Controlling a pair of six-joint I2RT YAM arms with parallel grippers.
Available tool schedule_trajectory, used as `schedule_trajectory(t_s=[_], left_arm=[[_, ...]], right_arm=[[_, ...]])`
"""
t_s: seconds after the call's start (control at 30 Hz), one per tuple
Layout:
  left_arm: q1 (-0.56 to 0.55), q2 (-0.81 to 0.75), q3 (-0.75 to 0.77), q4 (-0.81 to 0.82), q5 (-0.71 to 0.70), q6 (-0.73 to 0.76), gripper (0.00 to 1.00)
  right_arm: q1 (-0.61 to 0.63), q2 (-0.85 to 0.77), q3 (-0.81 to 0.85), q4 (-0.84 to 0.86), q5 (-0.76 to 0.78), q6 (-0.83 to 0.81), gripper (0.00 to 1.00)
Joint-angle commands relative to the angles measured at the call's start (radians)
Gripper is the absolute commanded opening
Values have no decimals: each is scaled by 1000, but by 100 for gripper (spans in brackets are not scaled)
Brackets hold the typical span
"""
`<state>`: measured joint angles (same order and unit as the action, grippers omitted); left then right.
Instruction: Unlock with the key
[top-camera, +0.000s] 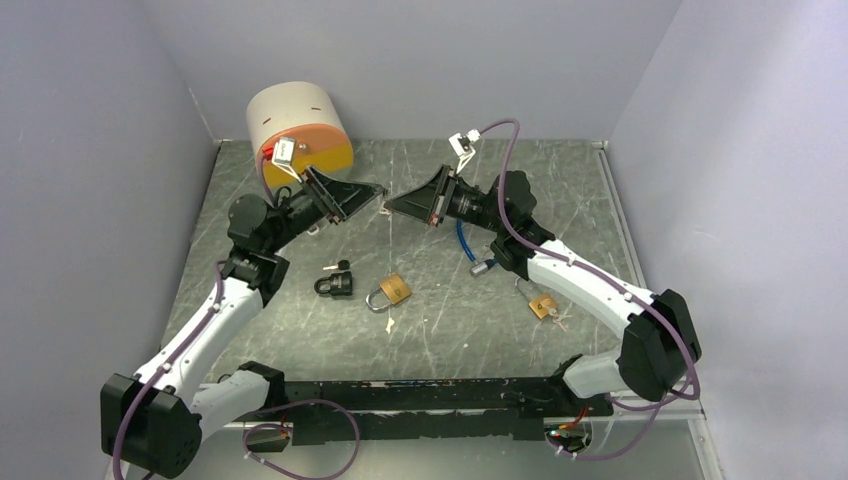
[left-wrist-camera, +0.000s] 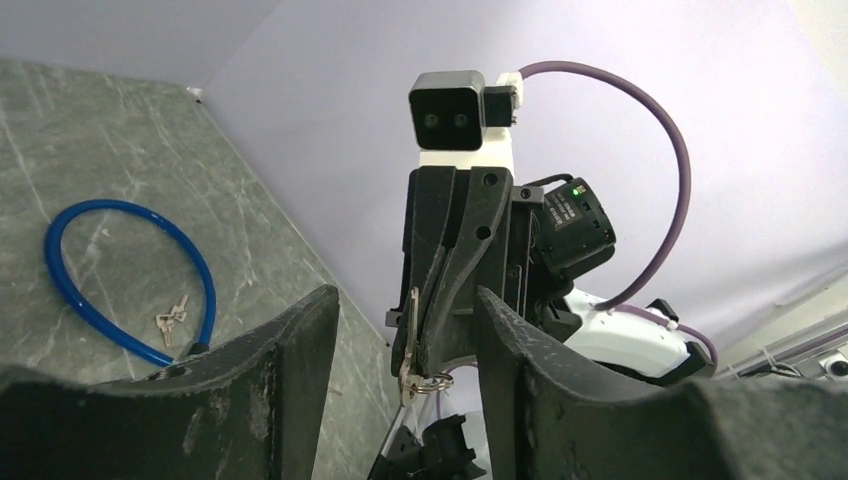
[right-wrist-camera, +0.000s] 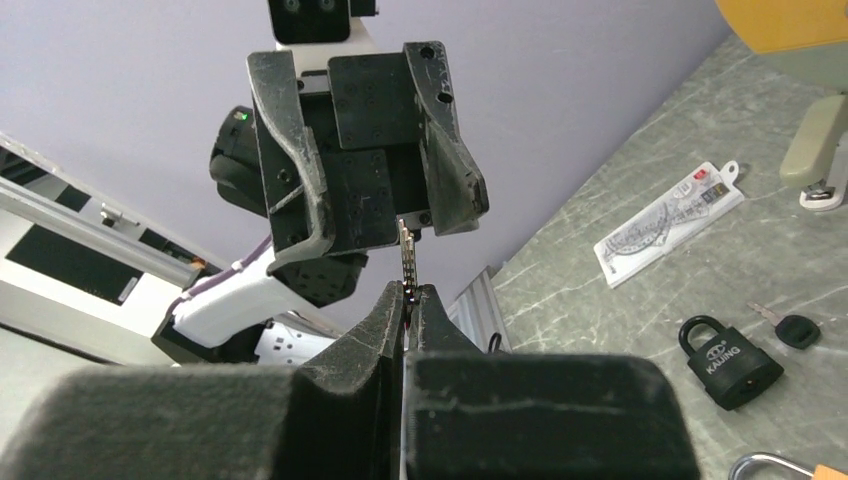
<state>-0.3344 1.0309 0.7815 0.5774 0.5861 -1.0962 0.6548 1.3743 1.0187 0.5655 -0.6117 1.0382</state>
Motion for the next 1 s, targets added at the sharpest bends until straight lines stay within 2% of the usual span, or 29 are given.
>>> schedule_trajectory(t_s=[0.0,0.17,0.43,0.63,0.87,0.97], left_arm=[[8,0,72,-86,55,48,54],[8,37,142,-171,163,97,49],[8,67,163,-220,190,115,20],[9,45,143,-247,179,124,27],[14,24,139,-284,144,140,18],[18,21,139,-282,139,138,18]], right_arm=[[-7,-53,-13,-4,-34,-50,0],[-7,-48,-20,-9,-54,-49,0],[-7,-40,-19,-24,-47,-46,0],[-10,-43,-24,-31,-26,-40,0],[-21,-48,-44,-18,-15,-25,0],[-21,-46,-49,-12,-16,-21,0]])
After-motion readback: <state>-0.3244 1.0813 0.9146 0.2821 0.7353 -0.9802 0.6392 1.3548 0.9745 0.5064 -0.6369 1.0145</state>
